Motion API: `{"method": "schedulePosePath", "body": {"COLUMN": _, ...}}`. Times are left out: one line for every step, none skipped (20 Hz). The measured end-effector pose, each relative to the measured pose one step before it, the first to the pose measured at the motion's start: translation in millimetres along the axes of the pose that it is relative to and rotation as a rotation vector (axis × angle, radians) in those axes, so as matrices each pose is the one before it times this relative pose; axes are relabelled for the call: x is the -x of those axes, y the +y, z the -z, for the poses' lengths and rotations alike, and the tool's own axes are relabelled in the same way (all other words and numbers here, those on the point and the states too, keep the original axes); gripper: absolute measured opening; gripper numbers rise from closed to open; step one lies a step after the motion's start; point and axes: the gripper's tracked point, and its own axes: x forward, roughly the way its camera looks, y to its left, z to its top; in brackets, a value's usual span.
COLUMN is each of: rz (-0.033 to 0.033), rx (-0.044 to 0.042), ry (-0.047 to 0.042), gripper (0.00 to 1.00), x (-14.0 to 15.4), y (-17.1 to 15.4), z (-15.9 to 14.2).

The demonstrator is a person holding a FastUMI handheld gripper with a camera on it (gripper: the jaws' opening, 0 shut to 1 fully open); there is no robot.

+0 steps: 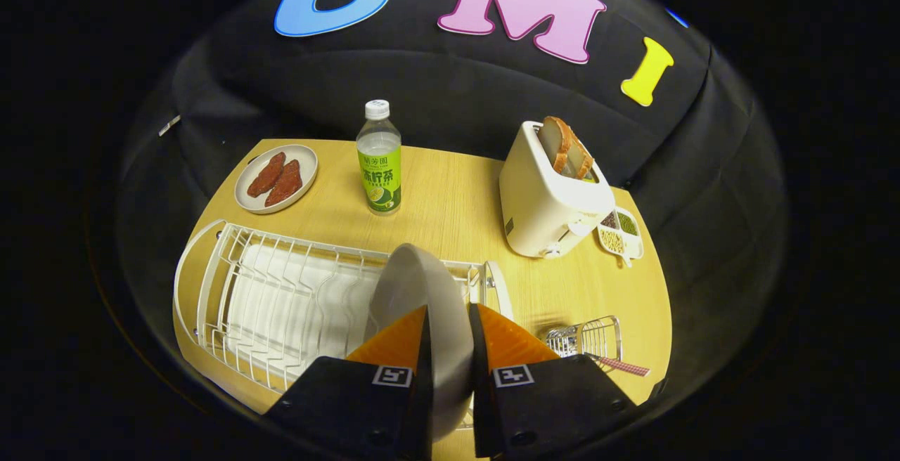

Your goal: Take the plate from the dish rack, then take the spoon from the basket and place it into the plate.

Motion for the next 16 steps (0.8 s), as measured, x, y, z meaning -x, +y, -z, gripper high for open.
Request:
{"method": "schedulePosePath", "body": {"rz": 0.02919, "rx": 0.01336, "ry": -0.01863, "gripper": 0.27, "x": 4.36, "y": -3.69, "z": -6.51}}
{"method": "schedulePosePath", "body": {"rz": 0.01232, "rx": 0.01744, "ry": -0.02180, "gripper": 0.26, "x": 3.54, "y": -0.26, "z": -8.59}}
{"method": "schedulePosePath", "body": {"rz": 0.02601, "rx": 0.03261, "ry": -0.02134, "gripper": 0.26, "x": 1.96, "y": -3.61, "z": -8.01}}
{"method": "schedulePosePath", "body": {"rz": 0.01234, "rx": 0.02197, "ry": -0.02471, "gripper": 0.26, "x": 3.08, "y": -1.90, "z": -8.24}}
{"method": "schedulePosePath", "body": {"rz": -0.00069, "rx": 0.00149, "ry": -0.02178, "gripper": 0.26, "x": 2.43, "y": -1.05, "z": -7.66}}
{"method": "schedulePosePath", "body": {"rz": -0.00660, "rx": -0.00819, "ry": -0.01461, "gripper": 0.26, "x": 3.90, "y": -2.28, "z": -6.21}}
{"method": "schedulePosePath", "body": {"rz": -0.01594, "rx": -0.01759, "ry": -0.01300, "gripper": 0.26, "x": 3.86, "y": -2.46, "z": -5.24}}
{"method": "schedulePosePath", "body": {"rz": -0.02516, "rx": -0.02220, "ry": -0.01180, "gripper": 0.26, "x": 5.60, "y": -2.67, "z": -3.83}}
{"method": "schedulePosePath", "body": {"rz": -0.03396, "rx": -0.02129, "ry": -0.00857, "gripper": 0.26, "x": 6.39, "y": -3.12, "z": -2.49}}
{"method": "schedulePosePath", "body": {"rz": -0.05104, "rx": -0.01596, "ry": -0.01435, "gripper": 0.26, "x": 7.61, "y": -1.16, "z": -3.02}}
{"method": "schedulePosePath", "body": {"rz": -0.04611, "rx": -0.01957, "ry": -0.00504, "gripper": 0.26, "x": 7.94, "y": -1.55, "z": 0.68}}
{"method": "schedulePosePath", "body": {"rz": -0.04131, "rx": -0.02637, "ry": -0.00996, "gripper": 0.26, "x": 9.54, "y": -2.13, "z": 0.24}}
{"method": "schedulePosePath", "body": {"rz": -0.03257, "rx": -0.02811, "ry": -0.00634, "gripper": 0.26, "x": 11.16, "y": -4.10, "z": 1.04}}
{"method": "schedulePosePath", "body": {"rz": -0.02280, "rx": -0.03121, "ry": -0.00832, "gripper": 0.26, "x": 11.21, "y": -5.43, "z": 1.63}}
{"method": "schedulePosePath", "body": {"rz": -0.01883, "rx": -0.02605, "ry": -0.00932, "gripper": 0.26, "x": 10.33, "y": -7.38, "z": 2.14}}
{"method": "schedulePosePath", "body": {"rz": -0.01729, "rx": -0.02293, "ry": -0.00664, "gripper": 0.26, "x": 10.56, "y": -7.23, "z": 3.41}}
